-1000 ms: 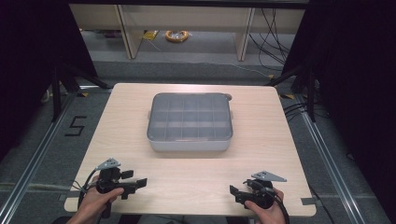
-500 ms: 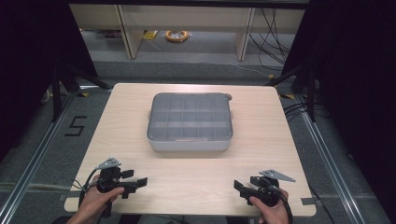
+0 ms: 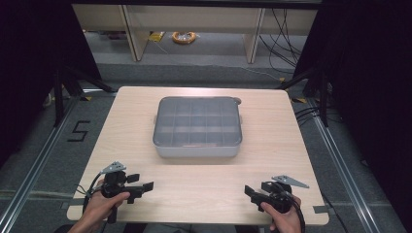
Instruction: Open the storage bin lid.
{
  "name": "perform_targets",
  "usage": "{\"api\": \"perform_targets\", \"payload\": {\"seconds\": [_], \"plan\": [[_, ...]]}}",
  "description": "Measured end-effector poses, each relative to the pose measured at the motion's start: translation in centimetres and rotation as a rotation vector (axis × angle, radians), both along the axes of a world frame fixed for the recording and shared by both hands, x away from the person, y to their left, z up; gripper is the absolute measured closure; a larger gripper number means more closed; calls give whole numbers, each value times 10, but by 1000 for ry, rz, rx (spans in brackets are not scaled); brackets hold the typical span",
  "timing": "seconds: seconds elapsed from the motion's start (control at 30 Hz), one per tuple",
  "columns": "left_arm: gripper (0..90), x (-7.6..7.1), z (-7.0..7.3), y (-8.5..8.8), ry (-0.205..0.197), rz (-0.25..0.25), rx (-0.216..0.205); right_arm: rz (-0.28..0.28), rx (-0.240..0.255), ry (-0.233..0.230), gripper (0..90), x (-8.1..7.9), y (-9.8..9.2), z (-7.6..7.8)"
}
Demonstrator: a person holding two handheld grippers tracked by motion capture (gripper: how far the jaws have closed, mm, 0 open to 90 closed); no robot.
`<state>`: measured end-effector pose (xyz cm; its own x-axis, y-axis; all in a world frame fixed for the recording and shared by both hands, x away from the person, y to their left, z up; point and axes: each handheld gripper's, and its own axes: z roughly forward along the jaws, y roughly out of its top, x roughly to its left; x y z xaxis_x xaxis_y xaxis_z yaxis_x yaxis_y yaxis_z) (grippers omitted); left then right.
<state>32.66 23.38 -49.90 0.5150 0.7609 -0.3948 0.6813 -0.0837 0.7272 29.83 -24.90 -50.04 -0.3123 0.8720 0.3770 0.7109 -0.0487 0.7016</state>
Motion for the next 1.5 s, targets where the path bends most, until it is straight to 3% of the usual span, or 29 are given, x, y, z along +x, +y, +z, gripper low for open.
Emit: {"api": "perform_targets", "payload": {"seconds": [0.03,0.07,0.1,0.33,0.43,0.47,0.6,0.7,0.73,0.77,0.8,0.83,0.87,0.93,0.97,1.13,1.17,1.2,1.23,1.27,1.33,1.37,1.5], "plan": [[199,1,0,0,2,1,0,-41,8,36,249,-2,3,2],[199,1,0,0,-1,7,1,-44,10,39,250,-1,3,2],[200,1,0,0,-4,7,-2,-11,-4,2,251,2,0,0],[201,5,1,1,0,14,-8,-15,15,-4,253,8,0,-2],[202,7,1,0,4,8,-10,-52,31,24,256,11,1,1],[202,7,1,0,5,7,-9,-30,25,-5,256,15,-1,-1],[202,10,1,0,10,15,-18,-34,34,-3,256,21,-2,-2],[202,13,2,0,6,29,-21,-58,80,40,256,23,-1,0],[202,15,2,1,9,20,-17,-44,62,6,256,26,-4,-1],[202,16,3,1,14,25,-21,-62,85,41,256,26,-3,2],[202,17,4,2,12,21,-24,-61,87,37,256,27,-4,3],[201,18,4,2,8,33,-26,-38,45,-8,256,32,-8,1],[202,18,4,2,8,33,-26,-38,45,-8,256,32,-8,1],[202,23,5,2,7,35,-31,-69,98,39,256,34,-5,7],[201,23,5,2,6,41,-28,-49,70,-10,256,39,-8,4],[202,26,4,2,30,42,-46,-47,81,-9,256,48,-9,4],[202,27,4,2,23,50,-53,-66,116,26,256,47,-6,7],[202,27,4,2,23,50,-53,-46,86,-10,256,51,-10,5],[202,28,5,3,28,46,-56,-51,103,-6,256,52,-10,7],[202,28,5,4,26,47,-51,-78,123,26,256,52,-8,9],[202,28,5,4,19,60,-59,-73,116,12,256,53,-9,10],[201,30,6,5,28,55,-61,-82,148,23,256,56,-9,14],[202,34,8,5,14,75,-64,-58,119,-25,255,65,-13,17]]}}
